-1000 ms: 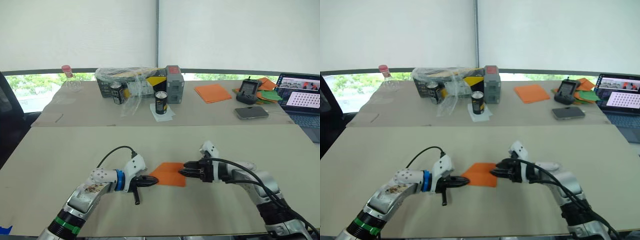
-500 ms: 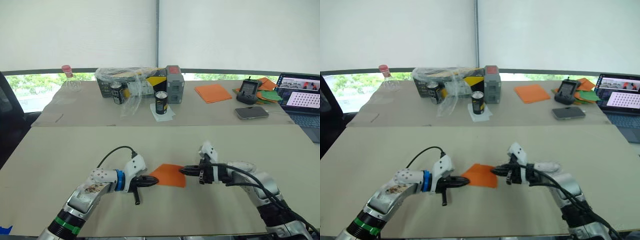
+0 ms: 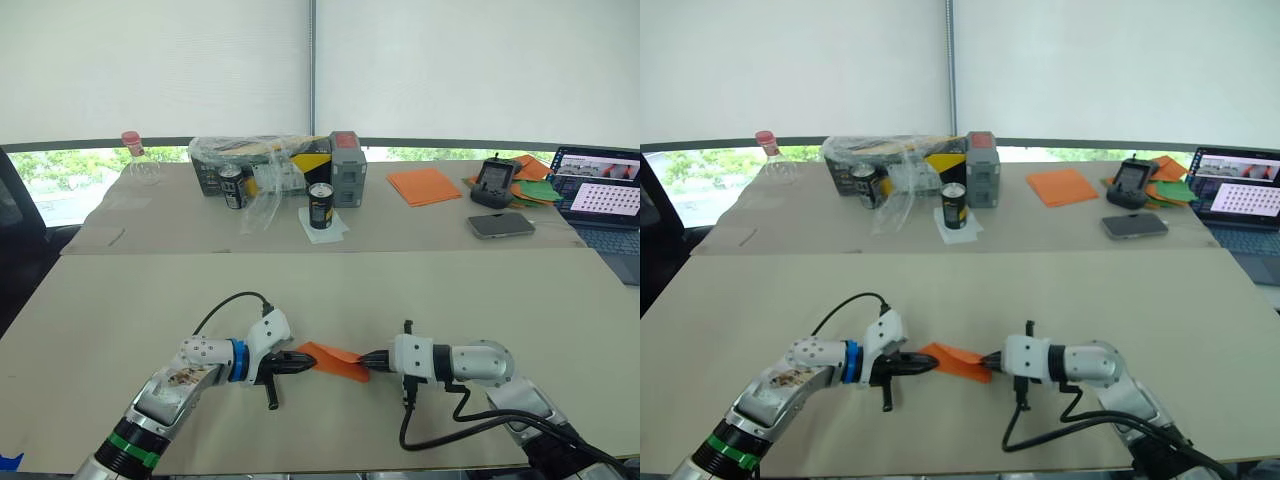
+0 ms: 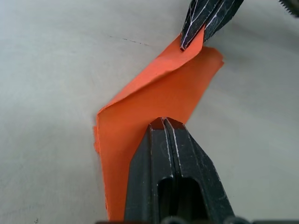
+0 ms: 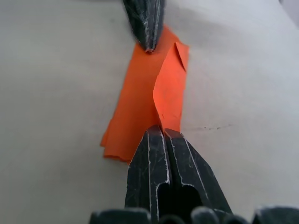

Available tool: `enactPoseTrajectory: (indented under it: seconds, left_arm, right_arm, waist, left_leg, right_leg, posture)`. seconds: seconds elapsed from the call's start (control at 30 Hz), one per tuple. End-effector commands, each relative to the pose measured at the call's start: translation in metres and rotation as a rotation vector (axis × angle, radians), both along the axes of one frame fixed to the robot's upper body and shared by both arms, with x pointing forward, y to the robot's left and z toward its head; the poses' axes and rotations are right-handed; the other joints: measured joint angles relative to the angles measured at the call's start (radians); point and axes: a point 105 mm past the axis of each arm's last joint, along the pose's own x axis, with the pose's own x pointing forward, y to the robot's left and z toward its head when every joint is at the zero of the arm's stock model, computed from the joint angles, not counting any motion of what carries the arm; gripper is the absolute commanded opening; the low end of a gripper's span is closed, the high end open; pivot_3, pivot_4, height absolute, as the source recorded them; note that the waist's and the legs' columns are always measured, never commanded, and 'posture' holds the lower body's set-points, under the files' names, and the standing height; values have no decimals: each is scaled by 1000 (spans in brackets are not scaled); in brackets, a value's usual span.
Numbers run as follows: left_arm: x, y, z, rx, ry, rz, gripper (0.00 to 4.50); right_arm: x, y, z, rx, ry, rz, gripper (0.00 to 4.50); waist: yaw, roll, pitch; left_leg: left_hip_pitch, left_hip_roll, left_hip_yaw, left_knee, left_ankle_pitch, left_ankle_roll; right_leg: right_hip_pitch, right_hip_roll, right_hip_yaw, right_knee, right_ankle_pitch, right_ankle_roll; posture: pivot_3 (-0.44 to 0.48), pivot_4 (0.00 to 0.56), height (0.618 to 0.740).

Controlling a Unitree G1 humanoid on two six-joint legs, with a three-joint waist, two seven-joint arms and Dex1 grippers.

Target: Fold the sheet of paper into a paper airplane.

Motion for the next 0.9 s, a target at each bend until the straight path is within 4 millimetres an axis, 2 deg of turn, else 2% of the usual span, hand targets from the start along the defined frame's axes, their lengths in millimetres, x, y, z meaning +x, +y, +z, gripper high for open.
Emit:
enactPoseTrajectory:
  seconds: [0.03,0.13,0.2,0.23,0.33,0.43,0.5,0.6,0.9]
  left_arm:
    - [-4,7,-18,56,58,15,0]
    - [-3,6,-13,20,73,33,0]
    - [2,3,-1,-67,99,74,0]
    - [7,4,12,-142,117,108,0]
    - [14,14,37,-273,158,162,0]
    - [24,25,45,-295,159,210,0]
    - [32,20,51,-327,153,229,0]
    - [36,7,52,-338,148,222,0]
    - [28,-14,31,-247,154,151,0]
  right_arm:
    - [-4,3,-8,-57,-67,59,9]
    - [-7,4,-13,-82,-81,80,9]
    - [-9,4,-18,-95,-78,83,9]
    - [-9,5,-21,-102,-72,81,9]
    - [-10,5,-26,-108,-55,68,9]
    - [-9,4,-29,-107,-43,58,9]
    - [-9,5,-31,-111,-38,61,9]
    - [-10,8,-32,-111,-34,66,9]
    - [-10,7,-33,-112,-40,47,9]
  waist:
    - [0,0,0]
    - [-1,0,0]
    - [-1,0,0]
    - [-2,0,0]
    - [-7,-1,0]
    - [-8,-1,0]
    - [-7,-1,0]
    - [-9,-2,0]
    - [-22,-2,-1]
  left_leg:
    - [0,0,0,0,0,0]
    - [1,1,0,0,0,0]
    - [2,1,0,0,0,0]
    - [2,1,0,0,0,0]
    - [1,2,0,0,0,0]
    - [1,2,-1,0,0,0]
    - [2,2,-1,0,0,0]
    - [2,2,-1,0,0,0]
    - [2,2,-1,-1,0,0]
  right_leg:
    - [0,0,0,0,0,0]
    - [1,0,0,0,0,0]
    - [2,1,0,0,0,0]
    - [2,1,0,0,0,0]
    - [1,1,0,1,0,0]
    - [0,2,0,2,0,0]
    - [0,2,0,2,0,0]
    - [1,2,0,2,0,0]
    - [0,2,1,2,0,-1]
  posture:
    - [0,150,740]
    - [0,150,740]
    - [0,150,740]
    - [0,150,740]
    - [0,150,740]
    - [0,150,740]
    - [0,150,740]
    - [0,150,740]
    - [0,150,740]
